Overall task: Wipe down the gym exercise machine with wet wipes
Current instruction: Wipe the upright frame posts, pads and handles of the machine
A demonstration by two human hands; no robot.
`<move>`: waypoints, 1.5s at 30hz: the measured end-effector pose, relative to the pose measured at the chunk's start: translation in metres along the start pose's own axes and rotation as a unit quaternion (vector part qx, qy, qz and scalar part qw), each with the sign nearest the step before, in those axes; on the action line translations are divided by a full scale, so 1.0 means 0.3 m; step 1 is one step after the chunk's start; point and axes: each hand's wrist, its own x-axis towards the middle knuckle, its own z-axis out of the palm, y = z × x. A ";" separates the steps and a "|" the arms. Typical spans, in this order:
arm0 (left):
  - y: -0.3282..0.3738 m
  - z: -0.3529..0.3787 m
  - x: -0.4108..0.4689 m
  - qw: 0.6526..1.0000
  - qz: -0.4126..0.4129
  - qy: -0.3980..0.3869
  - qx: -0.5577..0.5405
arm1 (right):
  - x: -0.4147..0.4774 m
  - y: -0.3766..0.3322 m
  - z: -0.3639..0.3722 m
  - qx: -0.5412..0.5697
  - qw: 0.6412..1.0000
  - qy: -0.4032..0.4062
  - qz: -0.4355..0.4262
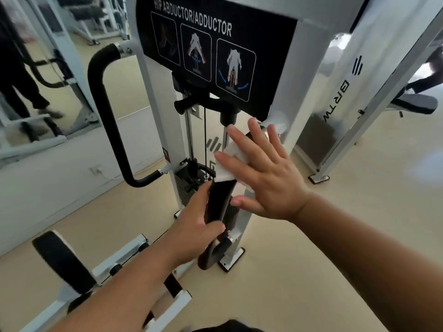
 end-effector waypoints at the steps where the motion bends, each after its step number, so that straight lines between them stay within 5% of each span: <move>1: 0.021 0.002 0.003 0.999 0.011 0.031 -0.030 | -0.007 -0.001 0.005 0.014 1.000 0.008 0.015; 8: 0.177 0.068 0.012 0.965 0.077 0.147 -0.203 | -0.073 -0.196 0.085 0.158 0.974 0.050 0.154; 14: 0.155 0.101 -0.008 0.962 0.065 0.101 -0.245 | -0.155 -0.149 0.116 0.186 0.981 0.040 0.029; 21: 0.152 0.118 0.006 0.957 0.079 0.119 -0.251 | -0.010 -0.054 0.038 0.169 0.971 0.066 0.156; 28: 0.128 0.063 -0.015 0.946 0.063 0.048 -0.314 | -0.100 -0.247 0.087 0.242 0.960 0.042 0.136; 39: -0.100 -0.070 -0.053 0.944 0.004 -0.074 -0.320 | 0.015 -0.387 0.062 0.102 0.947 0.001 0.303; 45: -0.183 -0.101 -0.040 0.924 -0.009 -0.159 -0.348 | -0.084 -0.494 0.108 -0.049 0.963 -0.162 0.207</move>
